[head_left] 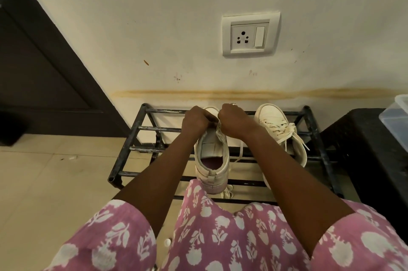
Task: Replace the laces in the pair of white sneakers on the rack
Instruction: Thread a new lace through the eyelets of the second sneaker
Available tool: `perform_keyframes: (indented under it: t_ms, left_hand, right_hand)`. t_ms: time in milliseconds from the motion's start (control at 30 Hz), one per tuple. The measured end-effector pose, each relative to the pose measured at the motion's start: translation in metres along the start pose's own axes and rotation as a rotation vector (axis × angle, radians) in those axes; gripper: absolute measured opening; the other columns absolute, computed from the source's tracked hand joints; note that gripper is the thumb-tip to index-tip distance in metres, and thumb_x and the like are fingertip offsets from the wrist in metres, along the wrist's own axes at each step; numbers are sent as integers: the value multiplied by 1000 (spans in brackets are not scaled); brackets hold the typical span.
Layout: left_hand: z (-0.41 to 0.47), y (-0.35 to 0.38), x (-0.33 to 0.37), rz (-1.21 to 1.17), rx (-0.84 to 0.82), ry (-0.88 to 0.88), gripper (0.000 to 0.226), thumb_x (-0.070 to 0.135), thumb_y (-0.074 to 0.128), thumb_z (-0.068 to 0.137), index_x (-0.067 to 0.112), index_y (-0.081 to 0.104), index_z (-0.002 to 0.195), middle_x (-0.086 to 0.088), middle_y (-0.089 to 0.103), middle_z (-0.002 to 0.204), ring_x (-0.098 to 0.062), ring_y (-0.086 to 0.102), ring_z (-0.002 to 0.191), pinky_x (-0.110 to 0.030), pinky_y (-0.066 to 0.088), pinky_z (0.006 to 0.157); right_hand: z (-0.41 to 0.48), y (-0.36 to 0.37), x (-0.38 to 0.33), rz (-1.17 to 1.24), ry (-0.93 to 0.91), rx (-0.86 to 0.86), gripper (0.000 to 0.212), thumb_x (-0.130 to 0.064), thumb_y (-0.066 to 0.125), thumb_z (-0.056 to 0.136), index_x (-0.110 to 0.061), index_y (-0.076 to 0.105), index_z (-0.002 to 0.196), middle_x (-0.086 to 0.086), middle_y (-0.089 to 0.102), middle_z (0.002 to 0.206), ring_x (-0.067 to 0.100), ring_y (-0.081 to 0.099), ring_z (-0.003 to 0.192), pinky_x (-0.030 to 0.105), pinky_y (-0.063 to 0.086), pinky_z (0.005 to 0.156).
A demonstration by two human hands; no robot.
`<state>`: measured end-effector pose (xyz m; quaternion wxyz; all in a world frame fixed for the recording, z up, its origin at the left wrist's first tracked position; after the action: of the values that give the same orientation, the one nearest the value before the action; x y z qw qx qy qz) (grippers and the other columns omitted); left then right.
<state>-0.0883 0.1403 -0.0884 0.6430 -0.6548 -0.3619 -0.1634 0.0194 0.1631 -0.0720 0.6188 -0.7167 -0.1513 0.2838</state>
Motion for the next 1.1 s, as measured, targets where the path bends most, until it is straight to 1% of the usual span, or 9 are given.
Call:
perform_keyframes:
  t_ms: [200,367,533,667,767,833,900,967,1100]
  left_hand:
    - [1,2,-4,40,-7,5,21,16,74,78,12,75,99,-9,72,101,-23,65,97,-33,51,87]
    - [3,6,1,125,-27,58,17,12,67,83,3,73,96,-15,71,97,-26,64,95,-27,45,80]
    - [6,2,4,167,10,136,17,-5,49,84,-1,63,93,-19,59,95,-34,53,98,-25,30,72]
    - [6,-11,-1,-79,134,150,26,-10,39,82,11,50,90,-13,52,87,-31,49,88,-36,37,73]
    - [1,-15,-1,-230,160,116,15,6,43,94,15,49,103,-5,54,86,-23,51,81,-34,39,69]
    - [0,-17,-6,-259,133,-2,25,17,47,96,13,48,121,-4,57,87,-23,54,81,-34,44,72]
    - [4,-18,-12,-45,76,-121,29,26,55,93,3,60,110,-11,61,85,-27,60,89,-31,45,76]
    - [1,-20,-11,143,16,-172,43,43,67,82,1,59,73,-9,57,68,-25,61,81,-27,41,66]
    - [0,-12,-7,96,-63,-220,55,31,85,64,-6,61,96,-19,66,92,-31,66,86,-35,56,74]
  right_hand:
    - [4,7,14,223,134,40,18,-8,60,86,0,71,98,16,67,101,27,62,92,26,43,71]
    - [-1,12,31,577,319,117,15,-4,68,81,-5,75,95,10,73,94,5,56,62,5,37,45]
    - [1,4,27,599,290,187,20,-8,61,87,-7,73,103,9,71,108,20,63,100,12,35,74]
    - [7,-2,14,712,209,183,26,-13,67,85,-5,70,109,11,69,111,21,63,105,19,39,87]
    - [10,-1,7,839,213,210,20,-13,71,81,-3,73,97,14,73,94,19,67,87,25,48,82]
    - [9,1,8,992,274,269,13,-9,72,79,-1,72,90,14,72,83,17,66,73,27,52,77]
    - [8,2,10,1157,345,325,14,-3,71,79,4,70,92,13,68,78,19,64,68,35,55,83]
    - [9,0,10,1251,376,357,17,1,68,81,8,68,96,14,66,76,22,64,69,37,56,82]
    - [12,-23,4,1403,343,418,17,3,62,85,11,65,100,9,63,71,17,61,62,25,57,66]
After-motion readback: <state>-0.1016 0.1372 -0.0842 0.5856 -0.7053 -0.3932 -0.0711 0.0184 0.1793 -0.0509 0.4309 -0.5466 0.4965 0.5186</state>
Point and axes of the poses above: each hand's wrist, its own z-axis towards the middle knuckle, its own y-axis out of the palm, x = y × z, the point moved 4 cm from there along z, towards the middle knuckle
